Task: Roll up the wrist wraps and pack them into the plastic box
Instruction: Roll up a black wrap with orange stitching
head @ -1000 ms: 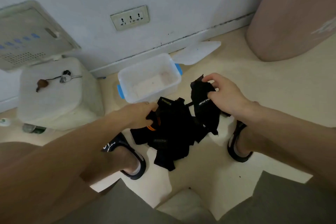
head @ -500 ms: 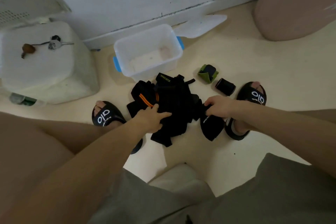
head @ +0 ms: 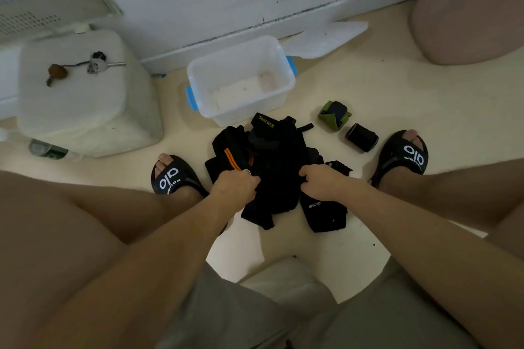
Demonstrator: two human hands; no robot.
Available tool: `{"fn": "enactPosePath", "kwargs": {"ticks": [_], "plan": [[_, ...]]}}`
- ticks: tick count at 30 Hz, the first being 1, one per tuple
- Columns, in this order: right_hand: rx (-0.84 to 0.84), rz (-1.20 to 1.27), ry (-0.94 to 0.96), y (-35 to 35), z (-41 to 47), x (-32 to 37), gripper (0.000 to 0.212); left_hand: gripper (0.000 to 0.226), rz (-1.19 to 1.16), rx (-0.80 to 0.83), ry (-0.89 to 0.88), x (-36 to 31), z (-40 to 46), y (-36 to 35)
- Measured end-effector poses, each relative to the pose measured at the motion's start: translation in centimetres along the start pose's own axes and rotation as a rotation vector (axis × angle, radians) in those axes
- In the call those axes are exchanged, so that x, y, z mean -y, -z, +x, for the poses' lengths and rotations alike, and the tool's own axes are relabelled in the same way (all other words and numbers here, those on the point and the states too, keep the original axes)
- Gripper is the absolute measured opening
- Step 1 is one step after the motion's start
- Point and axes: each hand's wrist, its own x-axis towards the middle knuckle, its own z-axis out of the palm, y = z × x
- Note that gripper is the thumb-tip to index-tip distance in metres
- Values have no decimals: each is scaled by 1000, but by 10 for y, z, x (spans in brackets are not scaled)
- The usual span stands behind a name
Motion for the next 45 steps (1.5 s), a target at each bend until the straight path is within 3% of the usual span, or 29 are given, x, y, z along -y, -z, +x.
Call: {"fn": "enactPosePath", "kwargs": {"ticks": [4,6,10,13,15,17,19,21,24,26,32,33,37,39,42,44,45], "plan": [[-5,92,22,4,0,12,52,21,-355,-282,28,15,-18,18],[-19,137,42,6,0,15,59,27,-477,-311,26,18,-26,31],[-19,114,150,5,-7,18,89,36,-754,-139,24,25,-38,46],[-18,54,239,-2,-21,29,108,50,-1211,14,38,24,-49,53],[-44,19,298,-9,-24,38,105,53,-1434,122,12,23,-55,55],[-38,-109,356,-15,-26,45,83,46,-1529,200,-15,22,-59,57],[24,-156,358,-18,-27,46,54,44,-1469,243,4,23,-62,59],[101,-74,302,-18,-34,45,30,39,-1257,271,72,25,-64,56],[95,-87,286,-17,-43,42,26,27,-882,340,166,31,-71,44],[78,-151,291,-18,-47,41,27,26,-759,318,189,34,-74,37],[-1,-31,333,-20,-55,32,14,10,-800,256,182,34,-69,30],[-23,21,352,-20,-55,34,13,15,-834,238,173,35,-69,29],[-27,389,349,-10,-59,44,9,71,-1065,173,67,32,-68,40],[-4,605,311,1,-61,50,14,78,-1130,94,-5,29,-65,46],[55,747,263,17,-66,52,19,41,-1125,26,-21,27,-64,62],[104,700,242,25,-70,52,14,11,-1027,3,-9,29,-69,76],[116,671,231,30,-72,51,15,8,-1016,1,-5,32,-71,81]]}}
